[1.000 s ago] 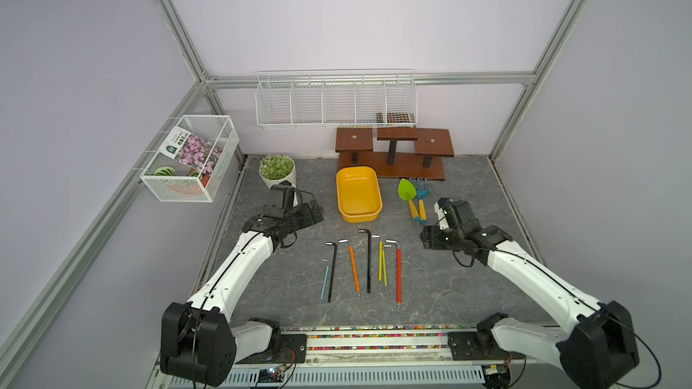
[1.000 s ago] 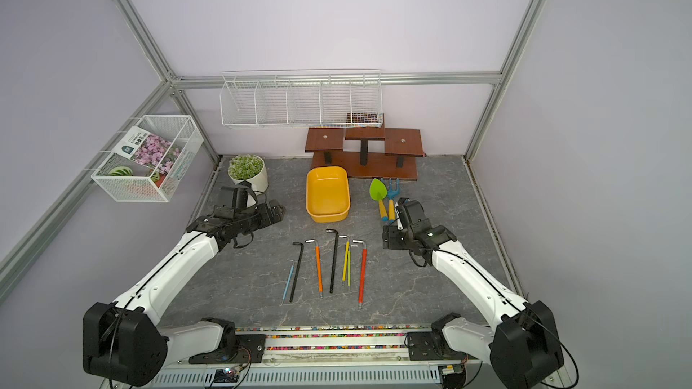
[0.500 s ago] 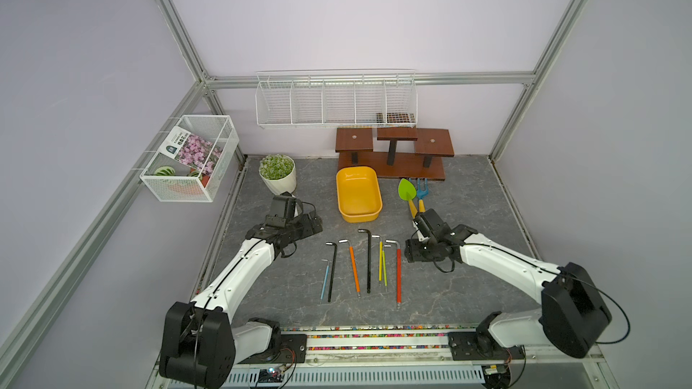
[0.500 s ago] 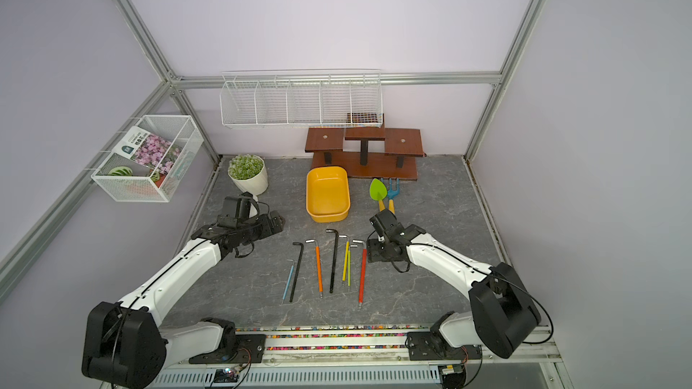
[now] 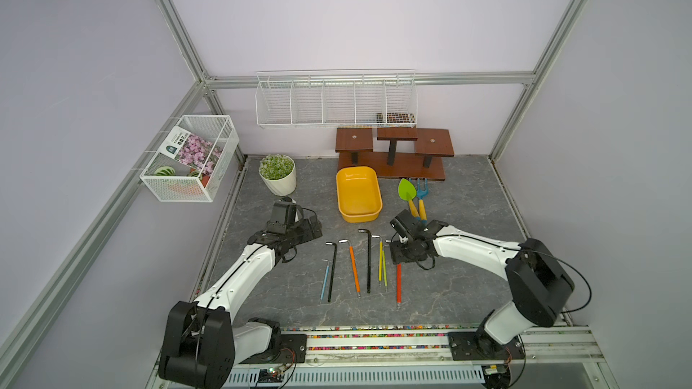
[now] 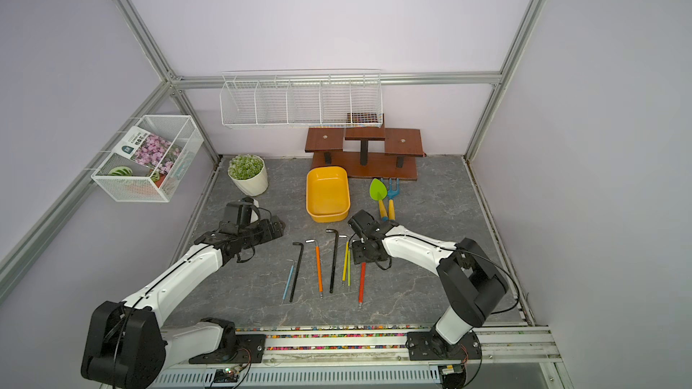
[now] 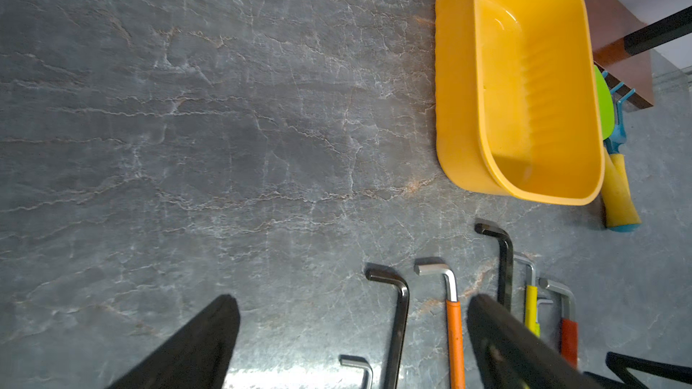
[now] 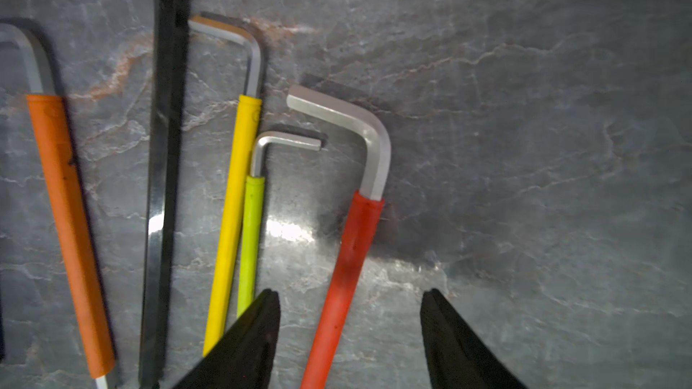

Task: Put the hex key on the desktop into the storage box
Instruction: Pick up the Allen key from the center of the board.

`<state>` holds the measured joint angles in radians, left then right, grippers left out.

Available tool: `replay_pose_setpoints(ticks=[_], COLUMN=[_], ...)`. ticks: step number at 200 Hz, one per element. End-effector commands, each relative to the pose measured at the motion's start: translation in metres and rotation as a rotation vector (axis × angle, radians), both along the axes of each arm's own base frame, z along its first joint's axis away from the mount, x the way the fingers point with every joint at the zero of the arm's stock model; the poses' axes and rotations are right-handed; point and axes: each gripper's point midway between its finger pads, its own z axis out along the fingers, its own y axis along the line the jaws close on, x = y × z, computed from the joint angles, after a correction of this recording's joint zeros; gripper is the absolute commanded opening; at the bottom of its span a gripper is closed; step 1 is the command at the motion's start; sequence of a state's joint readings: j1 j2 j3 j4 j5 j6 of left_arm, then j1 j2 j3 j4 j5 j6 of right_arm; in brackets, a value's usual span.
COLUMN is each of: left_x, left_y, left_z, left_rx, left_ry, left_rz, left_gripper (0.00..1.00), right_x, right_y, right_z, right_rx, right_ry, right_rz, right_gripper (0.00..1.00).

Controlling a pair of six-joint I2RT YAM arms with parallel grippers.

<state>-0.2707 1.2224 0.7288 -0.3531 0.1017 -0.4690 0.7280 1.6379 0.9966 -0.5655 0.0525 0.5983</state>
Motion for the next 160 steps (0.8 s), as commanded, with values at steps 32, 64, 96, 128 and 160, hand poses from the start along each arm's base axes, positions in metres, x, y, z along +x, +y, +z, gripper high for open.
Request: replay_pose_setpoints(ticks=[32,64,96,128,160], left_x=[0.003,0.002,0.003,0.004,0.003], left_y=[0.001,0.002,0.0,-0.003,-0.003], left_z=[-0.01,-0.012,-0.011,-0.003,0.007], left_rx=[0.028,0.036,0.024,0.001,-0.018], left_ry=[0.001,0.0,0.006,0.002,-0.015], left_rz=[-0.011,-0.009,-0.012,-0.007,0.005], left_gripper=[0.99,0.99,1.0,0.99,1.0], right_x=[-0.006,-0.01,-0.015,-0.018,-0.016], right_y=[-0.005,-0.004,-0.002,-0.003,-0.006], right_z=[-0.018,-0.023,-0.032,-0.039,-0.032], right_rx=[-0.141,-0.119,-0.096,-0.085,-0.085], right_ry=[0.037,0.036,0.057,0.058,0.032], right_rz=[-0.008,-0.023,-0.023,-0.027,-0.03], right_gripper=[0.54,0.51,0.44,0.32,0.16])
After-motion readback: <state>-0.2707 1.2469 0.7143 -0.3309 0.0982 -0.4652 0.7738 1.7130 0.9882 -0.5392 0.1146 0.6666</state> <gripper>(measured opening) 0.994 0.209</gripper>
